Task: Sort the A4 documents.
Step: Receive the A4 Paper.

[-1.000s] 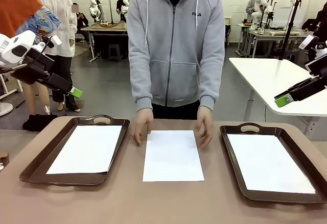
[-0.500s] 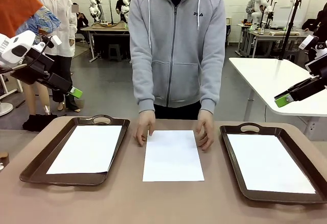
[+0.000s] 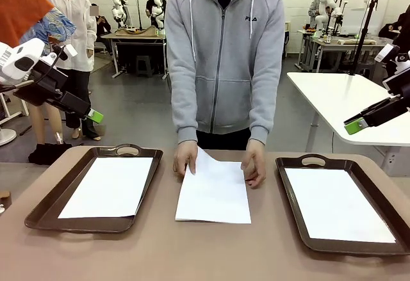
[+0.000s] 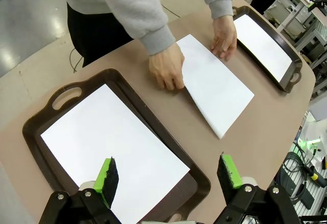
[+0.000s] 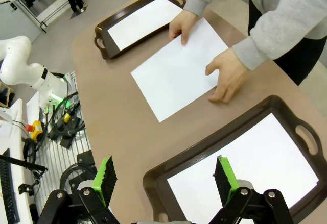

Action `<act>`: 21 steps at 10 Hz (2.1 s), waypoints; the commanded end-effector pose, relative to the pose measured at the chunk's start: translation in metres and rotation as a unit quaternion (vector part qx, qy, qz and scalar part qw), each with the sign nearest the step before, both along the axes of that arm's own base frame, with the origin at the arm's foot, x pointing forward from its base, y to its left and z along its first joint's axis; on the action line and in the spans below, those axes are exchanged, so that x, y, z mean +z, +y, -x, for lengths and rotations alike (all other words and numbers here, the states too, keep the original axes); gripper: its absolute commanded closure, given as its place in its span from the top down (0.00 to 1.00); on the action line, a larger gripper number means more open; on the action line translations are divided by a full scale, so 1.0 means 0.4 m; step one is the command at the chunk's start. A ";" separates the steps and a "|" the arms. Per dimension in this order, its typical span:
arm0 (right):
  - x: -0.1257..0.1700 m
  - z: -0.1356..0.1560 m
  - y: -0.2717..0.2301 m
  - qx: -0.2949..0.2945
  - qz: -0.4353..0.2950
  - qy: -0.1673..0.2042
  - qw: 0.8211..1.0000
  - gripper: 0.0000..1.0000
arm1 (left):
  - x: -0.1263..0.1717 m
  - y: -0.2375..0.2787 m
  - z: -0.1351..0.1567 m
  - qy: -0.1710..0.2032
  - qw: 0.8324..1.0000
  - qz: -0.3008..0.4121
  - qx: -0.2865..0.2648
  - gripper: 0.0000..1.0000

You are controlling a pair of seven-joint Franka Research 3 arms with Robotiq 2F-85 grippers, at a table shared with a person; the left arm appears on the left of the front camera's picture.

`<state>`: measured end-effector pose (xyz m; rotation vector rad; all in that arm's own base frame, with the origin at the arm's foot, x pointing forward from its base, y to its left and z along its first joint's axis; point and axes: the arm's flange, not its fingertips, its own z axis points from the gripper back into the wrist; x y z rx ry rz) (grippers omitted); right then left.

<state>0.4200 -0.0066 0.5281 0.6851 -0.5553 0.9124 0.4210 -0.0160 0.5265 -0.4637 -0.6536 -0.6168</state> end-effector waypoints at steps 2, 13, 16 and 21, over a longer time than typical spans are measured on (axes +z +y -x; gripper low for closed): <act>0.001 0.001 0.002 0.002 -0.002 0.000 1.000 1.00 | 0.002 0.001 -0.004 0.000 1.000 0.005 -0.001 1.00; 0.001 0.001 0.002 0.002 -0.002 0.000 1.000 1.00 | 0.002 0.001 -0.004 0.000 1.000 0.005 -0.001 1.00; 0.001 0.001 0.002 0.002 -0.002 0.000 1.000 1.00 | 0.002 0.001 -0.004 0.000 1.000 0.005 -0.001 1.00; 0.001 0.001 0.002 0.002 -0.002 0.000 1.000 1.00 | 0.002 0.001 -0.004 0.000 1.000 0.005 -0.001 1.00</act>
